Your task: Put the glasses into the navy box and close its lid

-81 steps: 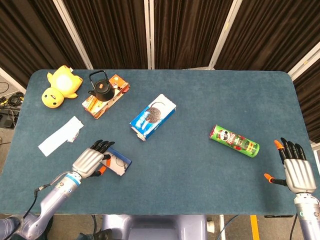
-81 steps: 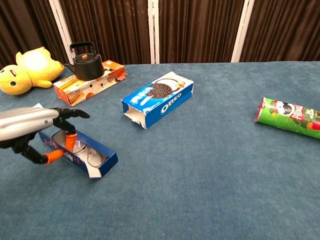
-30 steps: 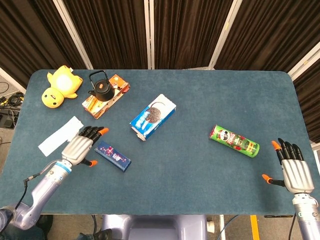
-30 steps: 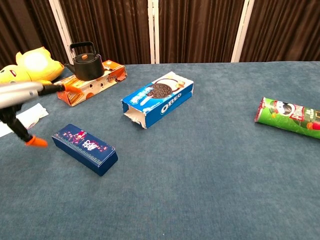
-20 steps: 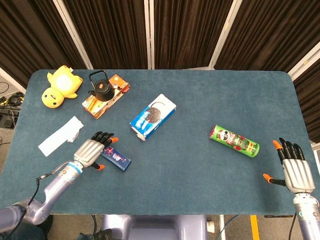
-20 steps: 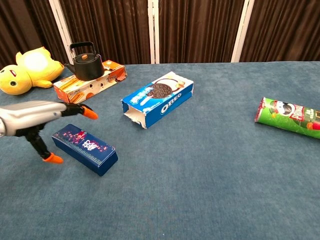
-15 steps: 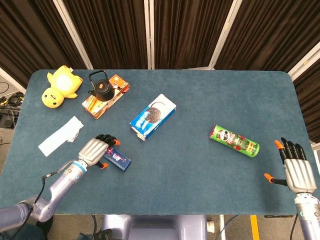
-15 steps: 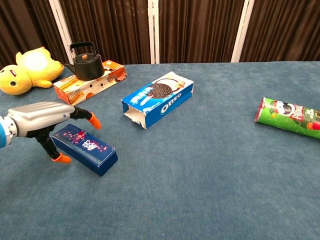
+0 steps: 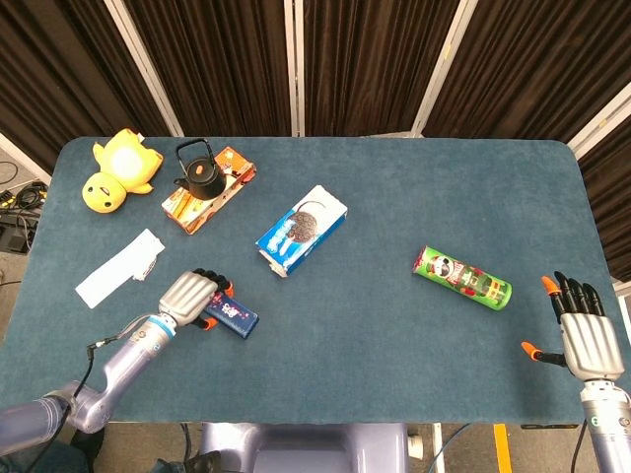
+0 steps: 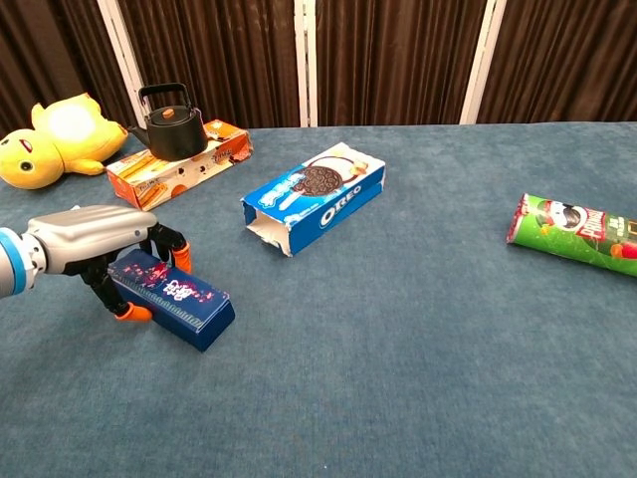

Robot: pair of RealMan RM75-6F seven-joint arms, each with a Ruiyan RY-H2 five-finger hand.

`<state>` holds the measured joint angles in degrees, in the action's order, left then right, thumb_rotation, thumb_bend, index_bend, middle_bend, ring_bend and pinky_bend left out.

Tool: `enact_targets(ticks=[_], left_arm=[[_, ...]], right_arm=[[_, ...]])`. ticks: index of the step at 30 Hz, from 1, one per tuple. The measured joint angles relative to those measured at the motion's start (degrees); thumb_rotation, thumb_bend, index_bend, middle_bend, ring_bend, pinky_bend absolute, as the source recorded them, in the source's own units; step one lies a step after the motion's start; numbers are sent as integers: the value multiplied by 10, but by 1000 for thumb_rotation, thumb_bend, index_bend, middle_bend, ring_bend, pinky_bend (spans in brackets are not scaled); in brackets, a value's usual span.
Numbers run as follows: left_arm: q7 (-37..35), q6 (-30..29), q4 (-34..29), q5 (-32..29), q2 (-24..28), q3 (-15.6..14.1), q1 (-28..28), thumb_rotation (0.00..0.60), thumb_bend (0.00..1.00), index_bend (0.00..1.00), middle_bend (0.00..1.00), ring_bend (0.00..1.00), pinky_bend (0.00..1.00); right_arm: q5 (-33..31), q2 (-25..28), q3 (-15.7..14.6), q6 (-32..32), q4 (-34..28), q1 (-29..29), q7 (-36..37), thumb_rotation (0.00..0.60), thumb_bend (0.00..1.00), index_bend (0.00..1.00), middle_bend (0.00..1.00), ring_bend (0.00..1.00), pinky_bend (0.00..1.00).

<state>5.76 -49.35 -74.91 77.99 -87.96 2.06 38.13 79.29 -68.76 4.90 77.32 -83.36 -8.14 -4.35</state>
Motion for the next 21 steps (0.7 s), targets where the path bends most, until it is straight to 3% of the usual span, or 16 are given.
enact_targets(ticks=[2,4,12,21], left_arm=[[-6,-4,-5,2,7,0,-2,600,11,70,15,6,6],[-12,-13,-12,4,16,1,-5,600,0,0,0,0,0],[-22,-89,-52,20,56,11,-30,600,0,0,0,0,0],[47,-287,-136,16,128,23,-130,600,0,0,0,0,0]], right_arm=[[1,0,0,1,-1,0,0,600,0,0,0,0,0],[2,0,-1,1,-1,0,0,600,0,0,0,0,0],[9,4,-1,8,-8,2,6,600,0,0,0,0,0],[30,16,-4,27,-24,7,24,600,0,0,0,0,0]])
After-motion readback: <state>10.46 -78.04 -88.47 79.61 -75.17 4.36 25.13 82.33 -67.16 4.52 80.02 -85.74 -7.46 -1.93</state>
